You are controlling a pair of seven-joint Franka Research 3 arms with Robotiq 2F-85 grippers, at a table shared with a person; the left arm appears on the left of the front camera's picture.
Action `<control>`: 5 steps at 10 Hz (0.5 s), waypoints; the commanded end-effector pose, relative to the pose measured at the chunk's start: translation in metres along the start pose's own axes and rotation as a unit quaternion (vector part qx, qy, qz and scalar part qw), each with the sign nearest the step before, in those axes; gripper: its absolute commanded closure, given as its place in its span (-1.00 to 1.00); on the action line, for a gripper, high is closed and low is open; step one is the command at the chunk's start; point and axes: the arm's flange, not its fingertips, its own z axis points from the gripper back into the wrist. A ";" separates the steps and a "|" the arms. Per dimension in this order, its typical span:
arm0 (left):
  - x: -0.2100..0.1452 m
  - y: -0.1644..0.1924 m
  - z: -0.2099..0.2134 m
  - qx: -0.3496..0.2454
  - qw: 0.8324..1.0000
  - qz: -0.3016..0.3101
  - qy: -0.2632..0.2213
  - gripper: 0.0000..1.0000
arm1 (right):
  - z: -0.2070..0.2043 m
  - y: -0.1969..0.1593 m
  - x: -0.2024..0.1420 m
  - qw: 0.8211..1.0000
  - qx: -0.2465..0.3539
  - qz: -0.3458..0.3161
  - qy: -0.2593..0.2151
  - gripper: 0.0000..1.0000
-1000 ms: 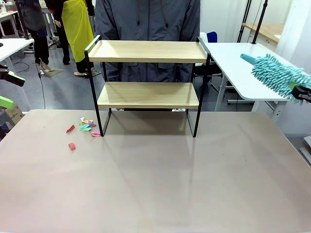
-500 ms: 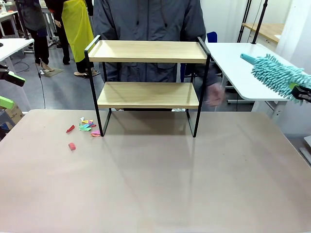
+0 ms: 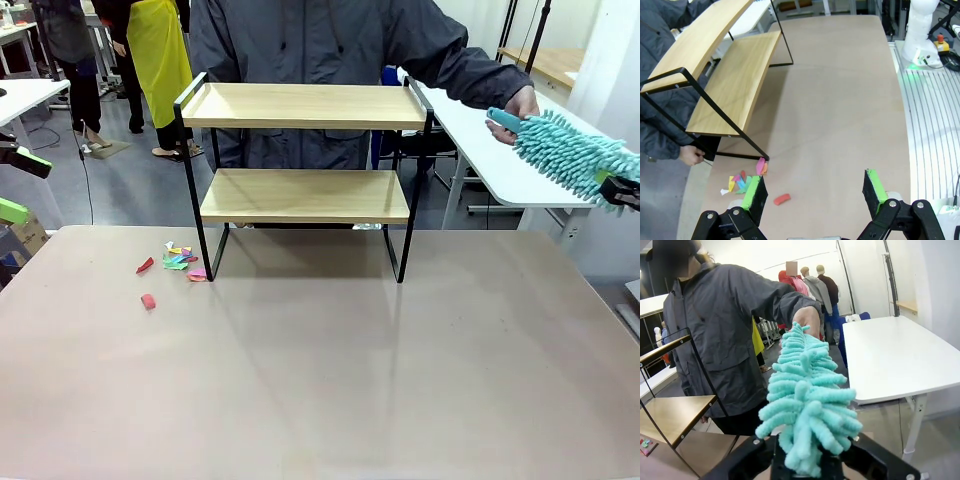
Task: Clean the shelf.
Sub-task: Hand the Duster back to the human.
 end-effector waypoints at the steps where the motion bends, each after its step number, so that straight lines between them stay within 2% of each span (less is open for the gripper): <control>1: 0.001 0.001 -0.001 0.002 1.000 -0.008 -0.017 -1.00 | 0.001 0.001 0.005 1.000 -0.004 0.001 0.001 0.66; 5: 0.001 0.001 -0.001 0.002 1.000 -0.008 -0.017 -1.00 | 0.001 0.001 0.005 1.000 -0.004 0.001 0.001 0.66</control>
